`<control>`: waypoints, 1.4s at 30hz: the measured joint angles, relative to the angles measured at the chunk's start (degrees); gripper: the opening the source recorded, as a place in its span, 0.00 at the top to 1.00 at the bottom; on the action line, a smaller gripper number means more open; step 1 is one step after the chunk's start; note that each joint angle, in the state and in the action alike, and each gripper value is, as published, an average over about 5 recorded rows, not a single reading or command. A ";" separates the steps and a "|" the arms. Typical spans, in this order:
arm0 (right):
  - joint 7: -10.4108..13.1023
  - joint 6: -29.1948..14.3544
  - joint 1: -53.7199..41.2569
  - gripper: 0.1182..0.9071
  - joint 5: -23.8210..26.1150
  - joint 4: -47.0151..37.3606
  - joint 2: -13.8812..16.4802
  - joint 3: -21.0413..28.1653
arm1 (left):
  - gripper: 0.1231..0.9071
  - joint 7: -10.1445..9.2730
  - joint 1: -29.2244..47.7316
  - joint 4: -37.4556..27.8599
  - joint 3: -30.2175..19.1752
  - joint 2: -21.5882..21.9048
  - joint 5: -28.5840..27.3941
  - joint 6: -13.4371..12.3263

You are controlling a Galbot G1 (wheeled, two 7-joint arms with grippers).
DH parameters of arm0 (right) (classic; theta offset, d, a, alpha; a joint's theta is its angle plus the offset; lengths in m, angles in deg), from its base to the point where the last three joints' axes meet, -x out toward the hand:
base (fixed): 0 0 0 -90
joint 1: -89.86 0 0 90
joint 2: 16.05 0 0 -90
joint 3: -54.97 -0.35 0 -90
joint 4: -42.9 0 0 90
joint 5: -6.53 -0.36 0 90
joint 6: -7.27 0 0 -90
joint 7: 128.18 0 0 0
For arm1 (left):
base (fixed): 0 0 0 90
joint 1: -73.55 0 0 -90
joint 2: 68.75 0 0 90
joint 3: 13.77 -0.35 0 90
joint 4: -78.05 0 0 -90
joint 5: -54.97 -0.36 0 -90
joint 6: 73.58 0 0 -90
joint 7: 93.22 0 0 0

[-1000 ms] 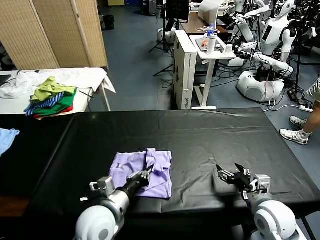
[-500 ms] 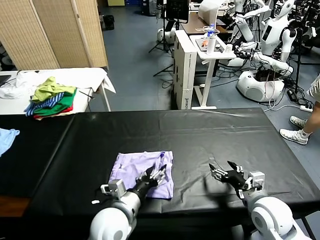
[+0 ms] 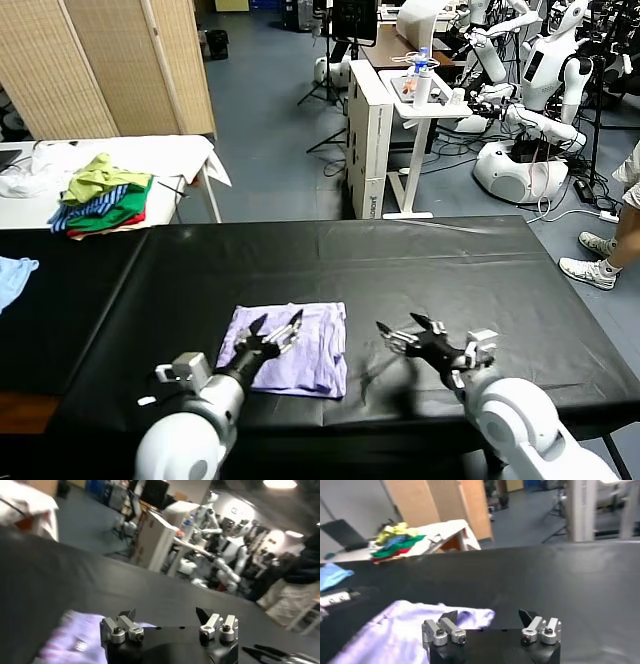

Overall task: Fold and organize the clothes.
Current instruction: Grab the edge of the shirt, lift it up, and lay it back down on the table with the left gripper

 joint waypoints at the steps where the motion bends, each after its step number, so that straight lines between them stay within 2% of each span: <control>1: -0.05 0.02 -1.10 0.00 -0.10 -0.42 -0.41 1.09 | 0.00 0.05 -0.28 0.01 0.27 0.10 -0.55 -0.08; 9: -0.23 -0.43 -8.58 0.00 -0.73 -5.29 -3.81 8.09 | 0.00 0.19 -2.55 -0.80 1.32 0.49 -3.74 -0.28; 12: -0.09 -0.46 -9.91 0.08 -1.23 -7.65 -5.01 9.55 | 0.00 0.14 -3.20 -1.19 1.51 0.85 -4.48 -0.29; 19: -0.29 -0.45 -9.66 0.58 -1.82 -11.13 -7.04 10.71 | 0.00 0.09 -4.90 -1.31 1.92 0.07 -6.32 -0.49; 23: 0.24 -0.74 -9.33 0.88 -0.13 -11.60 -7.23 10.77 | 0.00 0.09 -5.37 -1.32 2.32 -0.49 -6.75 -0.66; 26: 0.23 -1.67 -9.46 0.97 3.15 -12.43 -7.04 10.97 | 0.00 0.11 -5.46 -1.39 2.69 -0.67 -6.95 -0.83; 29: -0.34 -2.29 -9.64 0.97 5.96 -13.39 -6.93 11.15 | 0.00 0.14 -5.41 -1.54 3.10 -0.85 -7.19 -1.07; 33: -1.31 -2.37 -9.93 0.94 6.01 -13.53 -6.73 10.98 | 0.00 0.38 -5.46 -1.81 3.52 -1.04 -7.26 -1.39; 35: -1.69 -2.44 -9.82 0.83 5.33 -12.91 -6.34 10.44 | 0.00 0.89 -5.34 -2.13 3.72 -1.11 -7.39 -1.77; 37: -1.90 -2.52 -9.39 0.67 4.62 -11.77 -5.73 9.52 | 0.00 1.89 -5.10 -2.62 4.00 -1.30 -7.64 -2.52; 42: -1.97 -2.77 -6.97 0.29 2.10 -7.12 -3.65 5.72 | 0.00 5.78 -4.02 -4.60 5.06 -2.00 -8.32 -5.10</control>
